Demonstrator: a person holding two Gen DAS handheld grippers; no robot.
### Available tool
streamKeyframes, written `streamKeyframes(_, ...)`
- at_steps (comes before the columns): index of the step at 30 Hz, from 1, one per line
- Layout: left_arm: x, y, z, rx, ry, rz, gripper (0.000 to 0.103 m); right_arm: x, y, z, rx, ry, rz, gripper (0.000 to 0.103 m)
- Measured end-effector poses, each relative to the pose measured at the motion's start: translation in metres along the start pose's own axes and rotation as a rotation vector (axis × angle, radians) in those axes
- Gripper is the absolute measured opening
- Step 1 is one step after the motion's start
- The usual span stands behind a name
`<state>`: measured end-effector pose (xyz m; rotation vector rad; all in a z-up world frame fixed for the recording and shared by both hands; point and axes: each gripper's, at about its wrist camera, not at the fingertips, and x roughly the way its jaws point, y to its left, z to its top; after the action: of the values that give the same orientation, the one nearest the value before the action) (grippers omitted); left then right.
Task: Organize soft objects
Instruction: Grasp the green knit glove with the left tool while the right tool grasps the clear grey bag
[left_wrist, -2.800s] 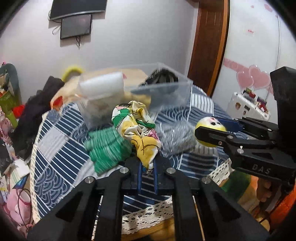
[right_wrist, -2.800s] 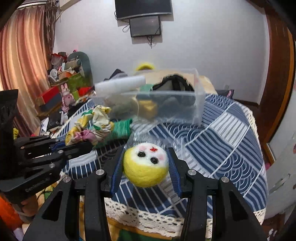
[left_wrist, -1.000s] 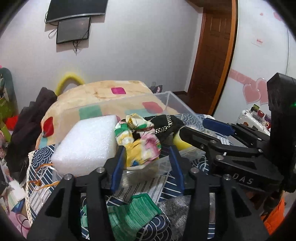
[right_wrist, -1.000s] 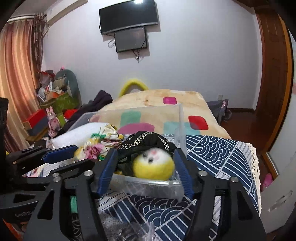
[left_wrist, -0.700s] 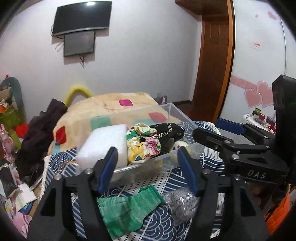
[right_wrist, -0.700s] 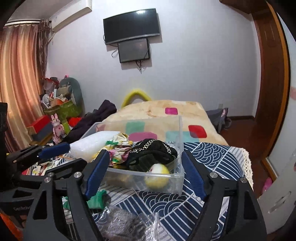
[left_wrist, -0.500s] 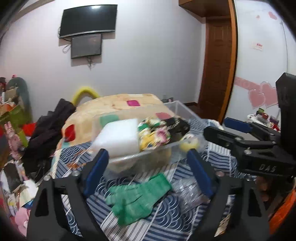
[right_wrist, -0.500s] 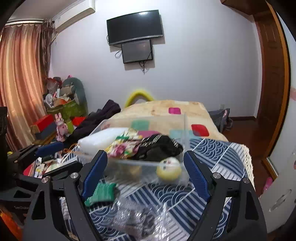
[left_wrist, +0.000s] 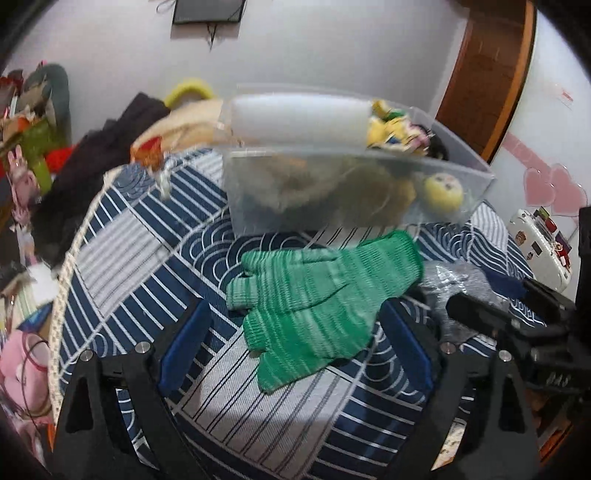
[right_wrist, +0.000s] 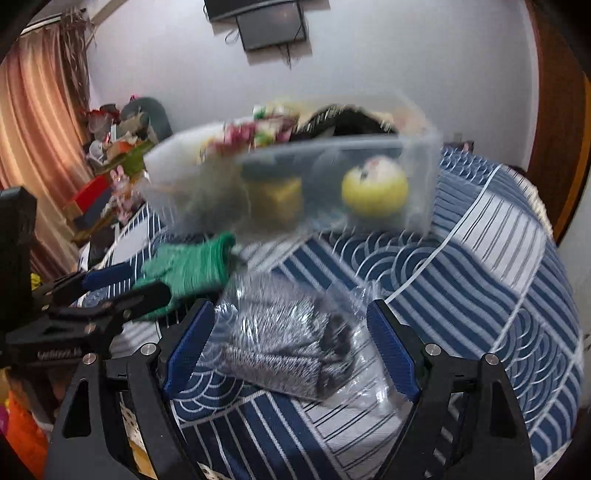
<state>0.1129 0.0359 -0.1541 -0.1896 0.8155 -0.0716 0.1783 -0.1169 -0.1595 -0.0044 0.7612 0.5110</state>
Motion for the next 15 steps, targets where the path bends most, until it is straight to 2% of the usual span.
streamKeyframes(4, 0.006, 0.001, -0.004, -0.016, 0.001, -0.014, 0.088, 0.005, 0.009, -0.003, -0.034, 0.006, -0.032, 0.083)
streamKeyframes(5, 0.006, -0.001, -0.005, -0.005, -0.002, -0.018, 0.077, 0.006, 0.012, -0.002, -0.048, 0.008, -0.040, 0.080)
streamKeyframes(6, 0.006, -0.004, -0.006, 0.006, -0.003, -0.019, 0.071, 0.007, 0.013, -0.002, -0.058, 0.007, -0.046, 0.073)
streamKeyframes(7, 0.006, -0.007, -0.007, 0.018, -0.007, -0.020, 0.066, 0.007, 0.015, -0.003, -0.066, 0.006, -0.054, 0.069)
streamKeyframes(9, 0.005, -0.012, -0.009, 0.028, -0.006, -0.047, 0.047, 0.005, 0.016, -0.002, -0.075, 0.005, -0.063, 0.058)
streamKeyframes(10, 0.004, -0.015, -0.010, 0.035, -0.009, -0.057, 0.043, 0.005, 0.016, -0.002, -0.073, 0.002, -0.063, 0.056)
streamKeyframes(11, 0.003, -0.017, -0.012, 0.043, -0.009, -0.066, 0.033, 0.004, 0.015, -0.001, -0.069, 0.000, -0.061, 0.053)
streamKeyframes(15, -0.008, -0.030, -0.018, 0.089, -0.043, -0.046, 0.029, 0.001, 0.010, 0.000, -0.047, -0.019, -0.041, 0.042)
